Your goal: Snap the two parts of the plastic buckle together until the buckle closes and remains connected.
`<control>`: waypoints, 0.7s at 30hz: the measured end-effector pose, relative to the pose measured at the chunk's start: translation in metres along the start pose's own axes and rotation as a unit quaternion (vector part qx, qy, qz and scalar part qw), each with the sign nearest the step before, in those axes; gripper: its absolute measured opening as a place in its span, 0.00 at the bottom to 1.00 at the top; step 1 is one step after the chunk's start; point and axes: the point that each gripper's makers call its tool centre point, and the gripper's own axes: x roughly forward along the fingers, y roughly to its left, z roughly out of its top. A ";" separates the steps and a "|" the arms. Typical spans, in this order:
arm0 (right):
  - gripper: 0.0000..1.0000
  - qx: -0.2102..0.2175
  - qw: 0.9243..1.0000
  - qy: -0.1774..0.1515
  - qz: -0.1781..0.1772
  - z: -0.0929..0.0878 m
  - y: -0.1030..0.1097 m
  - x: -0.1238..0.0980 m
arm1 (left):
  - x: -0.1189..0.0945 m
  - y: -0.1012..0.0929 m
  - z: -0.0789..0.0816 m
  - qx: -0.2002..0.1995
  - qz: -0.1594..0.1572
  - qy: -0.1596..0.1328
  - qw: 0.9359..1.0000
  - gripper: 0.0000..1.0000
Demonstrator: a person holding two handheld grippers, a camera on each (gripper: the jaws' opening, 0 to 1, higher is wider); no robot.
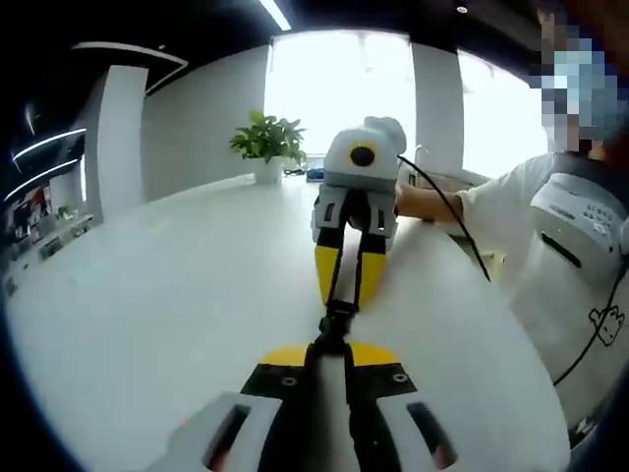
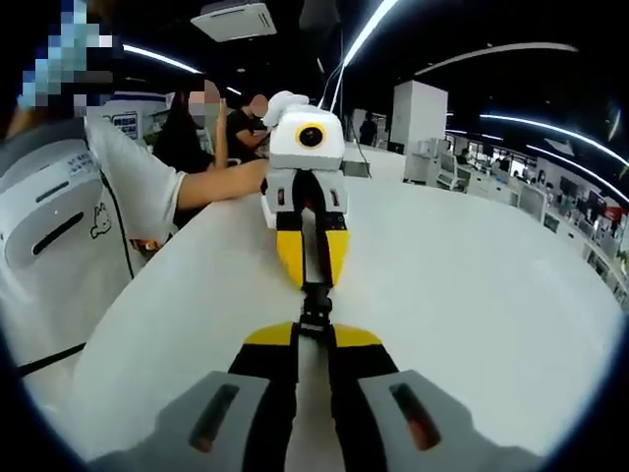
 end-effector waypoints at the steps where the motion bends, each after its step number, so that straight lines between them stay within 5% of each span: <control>1: 0.09 -0.004 1.000 0.000 0.004 0.000 0.001 0.000 | 0.000 -0.001 0.000 0.001 -0.004 0.001 1.000 0.10; 15: 0.08 0.019 0.997 -0.012 0.076 0.001 0.004 0.002 | 0.003 -0.006 0.000 -0.008 -0.024 0.000 1.000 0.09; 21: 0.07 0.039 0.997 -0.012 0.071 0.001 0.004 0.004 | 0.003 -0.006 0.000 -0.015 -0.015 0.001 1.000 0.08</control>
